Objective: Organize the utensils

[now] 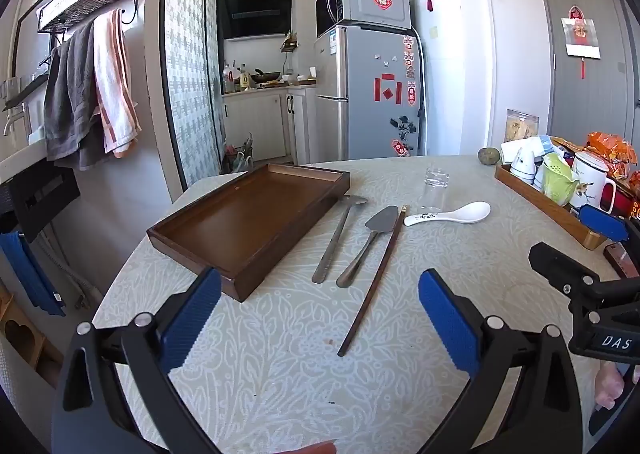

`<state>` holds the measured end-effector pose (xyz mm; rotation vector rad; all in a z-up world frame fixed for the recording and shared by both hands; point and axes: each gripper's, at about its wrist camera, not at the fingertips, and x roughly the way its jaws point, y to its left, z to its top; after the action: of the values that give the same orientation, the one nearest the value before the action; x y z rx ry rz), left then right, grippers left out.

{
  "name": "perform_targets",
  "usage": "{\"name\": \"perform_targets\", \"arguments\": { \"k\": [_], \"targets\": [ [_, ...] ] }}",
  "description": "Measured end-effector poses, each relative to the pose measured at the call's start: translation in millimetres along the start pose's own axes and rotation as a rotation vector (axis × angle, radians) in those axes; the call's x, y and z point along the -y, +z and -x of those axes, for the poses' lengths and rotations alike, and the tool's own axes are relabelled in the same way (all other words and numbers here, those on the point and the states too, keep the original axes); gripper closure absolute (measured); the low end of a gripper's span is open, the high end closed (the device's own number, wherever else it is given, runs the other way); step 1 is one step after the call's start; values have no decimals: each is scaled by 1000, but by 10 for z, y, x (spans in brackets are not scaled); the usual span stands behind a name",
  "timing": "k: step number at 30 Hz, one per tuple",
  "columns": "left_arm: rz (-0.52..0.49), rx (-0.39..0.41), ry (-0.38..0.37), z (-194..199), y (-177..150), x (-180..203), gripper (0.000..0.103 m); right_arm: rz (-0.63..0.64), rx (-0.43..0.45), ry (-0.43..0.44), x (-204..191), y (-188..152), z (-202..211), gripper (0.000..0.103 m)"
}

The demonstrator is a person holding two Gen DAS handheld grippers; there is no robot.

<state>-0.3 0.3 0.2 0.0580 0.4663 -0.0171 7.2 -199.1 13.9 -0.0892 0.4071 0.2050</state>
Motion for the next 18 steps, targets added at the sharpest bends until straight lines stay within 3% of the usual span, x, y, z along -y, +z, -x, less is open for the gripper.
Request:
{"name": "perform_targets", "arguments": {
  "k": [18],
  "targets": [
    [-5,-4,3,-2,3,-3,2,-1,-3,0,1,2,-2,2]
  ]
}}
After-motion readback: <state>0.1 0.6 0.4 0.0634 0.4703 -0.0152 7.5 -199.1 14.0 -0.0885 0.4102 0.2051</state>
